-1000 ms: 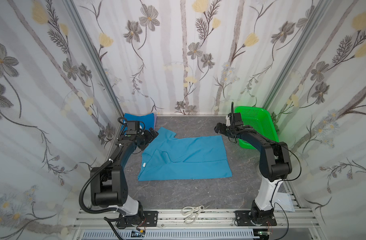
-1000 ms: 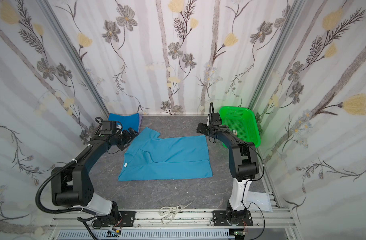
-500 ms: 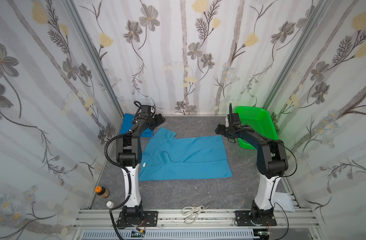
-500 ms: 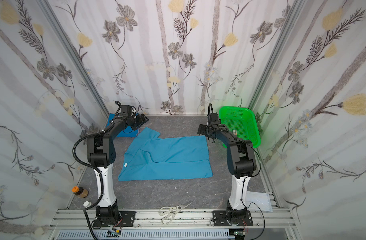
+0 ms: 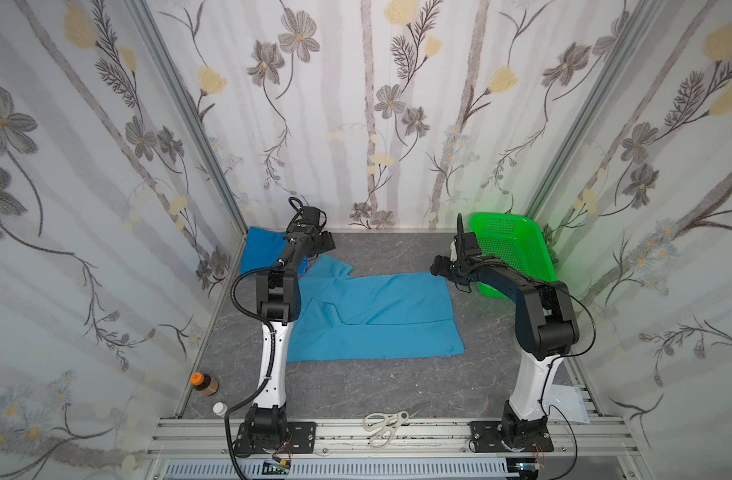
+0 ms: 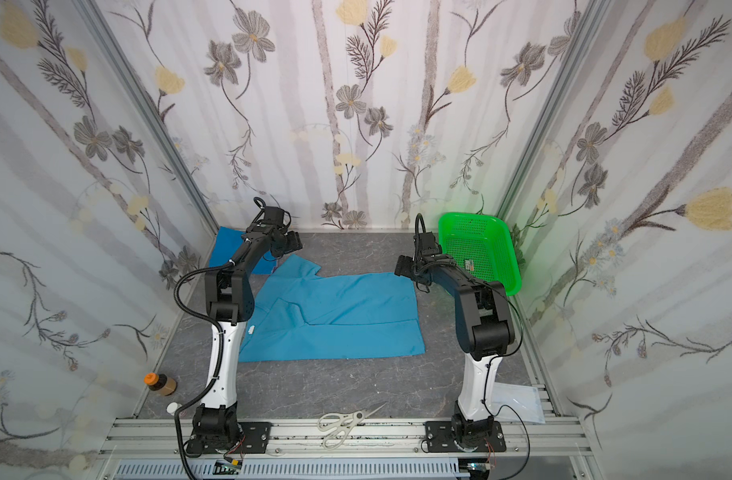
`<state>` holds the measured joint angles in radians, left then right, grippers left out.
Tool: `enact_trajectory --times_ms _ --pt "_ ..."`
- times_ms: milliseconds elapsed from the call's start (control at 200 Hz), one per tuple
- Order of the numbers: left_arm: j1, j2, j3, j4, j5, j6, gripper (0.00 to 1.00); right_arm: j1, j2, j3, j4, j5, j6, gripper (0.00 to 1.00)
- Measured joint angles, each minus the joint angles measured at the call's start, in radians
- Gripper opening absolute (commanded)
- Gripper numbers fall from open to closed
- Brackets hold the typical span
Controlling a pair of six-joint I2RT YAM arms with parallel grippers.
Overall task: Fold and stack the t-shirts
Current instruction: 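Reach both grippers over the shirt to its far edge by the collar, then grasp the shirt's far shoulder edges with both grippers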
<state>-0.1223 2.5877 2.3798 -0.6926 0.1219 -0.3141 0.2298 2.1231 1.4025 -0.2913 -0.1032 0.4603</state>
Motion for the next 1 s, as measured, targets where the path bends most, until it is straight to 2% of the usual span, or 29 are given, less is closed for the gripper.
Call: enact_trajectory --times_ms 410,625,884,999 --pt "-0.017 0.056 0.055 -0.098 -0.089 0.031 0.57 0.004 -0.022 -0.01 0.001 0.0 0.003 0.87" --pt "-0.034 0.123 0.171 -0.138 -0.116 0.048 0.4 0.0 -0.023 -0.017 0.003 0.0 0.003 0.87" --pt "-0.04 0.13 0.188 -0.172 -0.143 0.05 0.36 -0.005 -0.023 -0.017 0.003 -0.005 0.007 0.87" --pt "-0.05 0.13 0.188 -0.183 -0.166 0.057 0.29 -0.011 -0.023 -0.017 0.003 -0.008 0.007 0.87"
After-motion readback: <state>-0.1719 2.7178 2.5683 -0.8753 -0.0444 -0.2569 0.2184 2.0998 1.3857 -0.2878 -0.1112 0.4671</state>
